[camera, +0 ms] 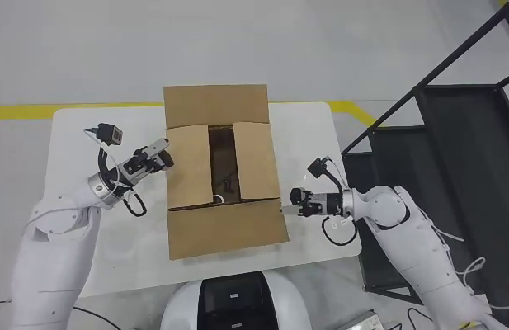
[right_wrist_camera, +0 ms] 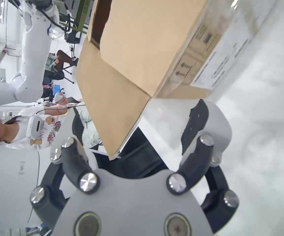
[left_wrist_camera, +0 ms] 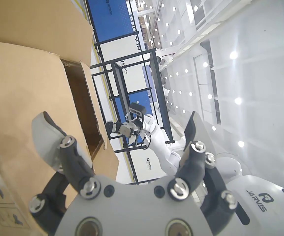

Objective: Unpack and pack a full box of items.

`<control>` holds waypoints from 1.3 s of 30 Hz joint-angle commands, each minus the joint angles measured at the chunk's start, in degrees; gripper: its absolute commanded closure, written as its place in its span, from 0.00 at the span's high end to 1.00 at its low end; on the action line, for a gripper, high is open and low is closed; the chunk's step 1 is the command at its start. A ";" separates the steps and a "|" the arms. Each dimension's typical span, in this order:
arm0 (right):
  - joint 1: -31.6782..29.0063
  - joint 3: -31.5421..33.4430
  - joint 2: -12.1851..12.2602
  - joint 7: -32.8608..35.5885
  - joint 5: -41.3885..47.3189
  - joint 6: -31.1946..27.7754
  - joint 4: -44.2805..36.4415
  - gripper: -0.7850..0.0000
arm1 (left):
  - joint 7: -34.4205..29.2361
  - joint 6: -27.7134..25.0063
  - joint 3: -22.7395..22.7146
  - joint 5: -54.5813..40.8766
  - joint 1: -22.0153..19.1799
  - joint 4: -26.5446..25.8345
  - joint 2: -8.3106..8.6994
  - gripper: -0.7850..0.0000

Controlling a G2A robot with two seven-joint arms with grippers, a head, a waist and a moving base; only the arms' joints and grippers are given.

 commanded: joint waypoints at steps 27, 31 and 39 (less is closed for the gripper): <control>5.46 -9.95 2.33 -2.22 16.56 -12.31 -2.57 1.00 | 1.83 0.53 0.85 1.92 0.28 -0.66 0.63 1.00; 8.14 -11.23 1.61 -7.09 10.08 -9.73 -0.60 1.00 | 2.15 -0.56 0.49 1.33 0.51 -1.92 0.71 1.00; 12.06 -15.06 0.08 -15.29 -1.23 -3.91 0.03 1.00 | -2.00 -3.35 -0.48 0.43 3.45 -6.90 1.25 1.00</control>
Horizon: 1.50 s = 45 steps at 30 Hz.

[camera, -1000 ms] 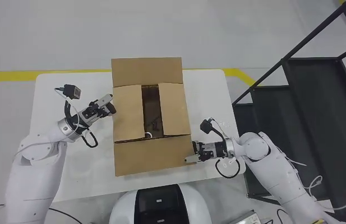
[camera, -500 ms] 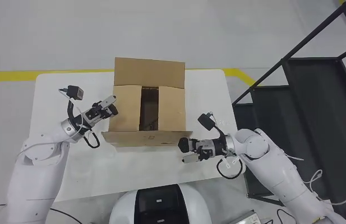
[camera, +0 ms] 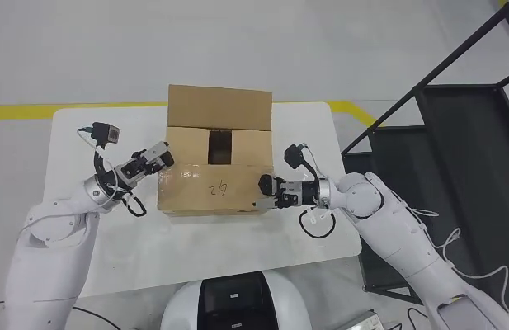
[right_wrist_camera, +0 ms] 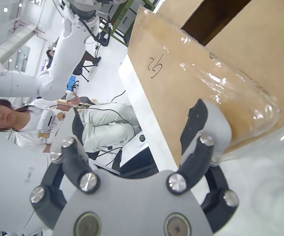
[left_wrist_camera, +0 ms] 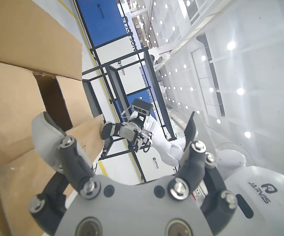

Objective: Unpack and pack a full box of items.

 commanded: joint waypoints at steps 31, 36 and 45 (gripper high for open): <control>17.54 1.40 -2.38 -11.53 -6.64 4.92 17.23 1.00 | -4.32 3.86 3.41 9.44 1.86 0.03 1.49 1.00; 25.47 -4.84 -5.39 -12.26 -5.47 6.24 28.44 1.00 | -3.88 4.51 3.07 9.74 2.65 -1.09 1.73 1.00; 34.74 -12.95 -10.90 -11.46 -1.36 3.40 44.06 1.00 | -3.88 5.96 3.62 10.08 2.85 -2.63 2.00 1.00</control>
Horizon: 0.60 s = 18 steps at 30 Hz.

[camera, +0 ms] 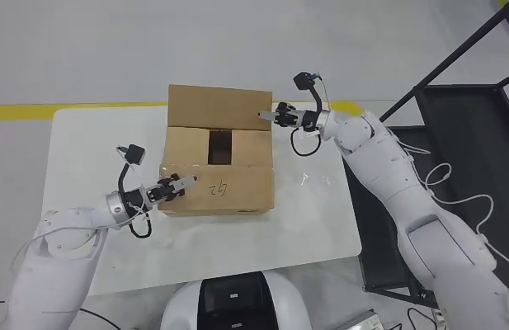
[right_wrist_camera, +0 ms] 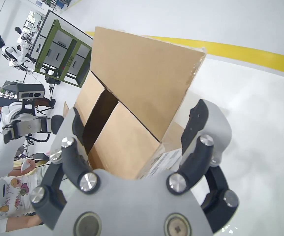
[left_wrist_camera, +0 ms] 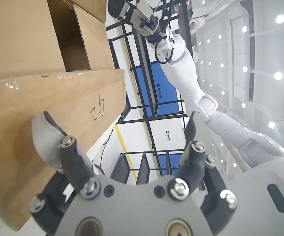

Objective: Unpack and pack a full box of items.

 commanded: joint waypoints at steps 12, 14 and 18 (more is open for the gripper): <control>6.56 -4.21 -6.41 4.88 9.97 -10.61 15.39 1.00 | 0.23 -0.25 0.43 -0.45 1.09 -2.00 0.37 1.00; 6.96 -3.87 -6.79 5.34 11.60 -13.37 16.91 1.00 | 0.49 -0.34 0.44 -0.43 1.13 -1.83 0.41 1.00; 7.38 -2.63 -6.84 6.23 14.15 -18.78 19.29 1.00 | 1.02 -0.51 0.95 -0.32 1.03 -1.03 0.44 1.00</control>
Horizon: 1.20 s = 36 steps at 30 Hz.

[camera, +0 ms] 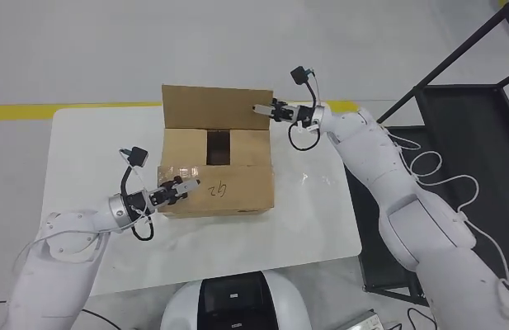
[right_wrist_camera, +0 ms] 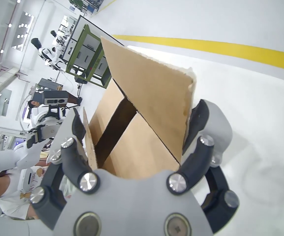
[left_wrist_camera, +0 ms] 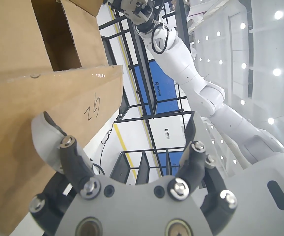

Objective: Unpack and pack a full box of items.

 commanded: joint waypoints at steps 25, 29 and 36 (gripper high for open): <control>-16.84 7.55 10.52 10.14 4.01 -2.02 -31.98 1.00 | 1.03 -1.39 1.28 0.23 -0.73 1.93 0.46 1.00; -21.71 8.84 12.29 13.83 6.12 1.68 -39.76 1.00 | 2.17 -1.56 1.33 0.83 -0.95 2.12 0.50 1.00; -25.99 9.63 13.30 15.97 7.94 7.04 -44.78 1.00 | 7.84 -2.05 1.93 2.39 -1.74 2.34 0.24 1.00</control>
